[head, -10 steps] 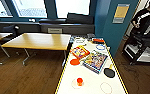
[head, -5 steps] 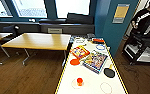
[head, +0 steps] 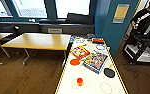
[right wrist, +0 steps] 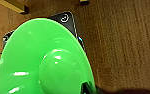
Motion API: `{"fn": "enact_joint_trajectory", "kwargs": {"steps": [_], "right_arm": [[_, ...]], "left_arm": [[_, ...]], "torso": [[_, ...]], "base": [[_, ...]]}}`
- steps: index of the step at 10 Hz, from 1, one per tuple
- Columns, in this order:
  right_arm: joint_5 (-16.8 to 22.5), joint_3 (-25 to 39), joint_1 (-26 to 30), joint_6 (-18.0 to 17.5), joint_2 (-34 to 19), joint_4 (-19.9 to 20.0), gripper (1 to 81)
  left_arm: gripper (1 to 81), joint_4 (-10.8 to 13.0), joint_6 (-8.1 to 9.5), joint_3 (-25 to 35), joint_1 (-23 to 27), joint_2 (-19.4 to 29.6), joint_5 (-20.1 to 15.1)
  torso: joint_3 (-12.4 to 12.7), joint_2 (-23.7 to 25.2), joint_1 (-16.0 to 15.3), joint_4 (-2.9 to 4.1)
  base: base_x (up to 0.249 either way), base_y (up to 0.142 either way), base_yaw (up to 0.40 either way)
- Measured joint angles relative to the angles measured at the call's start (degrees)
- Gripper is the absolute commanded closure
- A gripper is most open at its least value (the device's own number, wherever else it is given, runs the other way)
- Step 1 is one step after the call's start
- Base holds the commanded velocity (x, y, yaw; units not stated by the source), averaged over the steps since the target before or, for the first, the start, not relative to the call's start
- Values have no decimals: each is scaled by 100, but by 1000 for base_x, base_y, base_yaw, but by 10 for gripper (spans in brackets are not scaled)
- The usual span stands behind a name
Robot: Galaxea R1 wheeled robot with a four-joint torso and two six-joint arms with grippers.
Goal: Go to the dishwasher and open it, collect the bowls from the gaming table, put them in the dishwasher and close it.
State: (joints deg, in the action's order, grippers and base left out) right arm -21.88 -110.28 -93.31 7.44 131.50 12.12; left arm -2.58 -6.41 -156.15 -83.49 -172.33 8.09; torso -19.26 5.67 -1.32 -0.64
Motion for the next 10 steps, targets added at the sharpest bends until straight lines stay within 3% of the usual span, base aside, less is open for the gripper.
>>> {"fn": "enact_joint_trajectory", "kwargs": {"steps": [2, 5, 10], "right_arm": [[116, -372, 1, 0, 380, -104, 811], [238, -395, -29, 0, 402, -245, 811], [243, -389, -16, 2, 439, -315, 811]], "left_arm": [[10, 0, 0, 540, 1, 308, 0], [10, 0, 2, 1814, 32, 998, 9], [10, -2, 18, 3741, 149, 2569, 105]], "torso": [[0, 2, 0, 0], [0, 2, 2, 0], [0, 2, 2, 0]], "base": [[0, 0, 0], [0, 0, 0], [0, 0, 0]]}}
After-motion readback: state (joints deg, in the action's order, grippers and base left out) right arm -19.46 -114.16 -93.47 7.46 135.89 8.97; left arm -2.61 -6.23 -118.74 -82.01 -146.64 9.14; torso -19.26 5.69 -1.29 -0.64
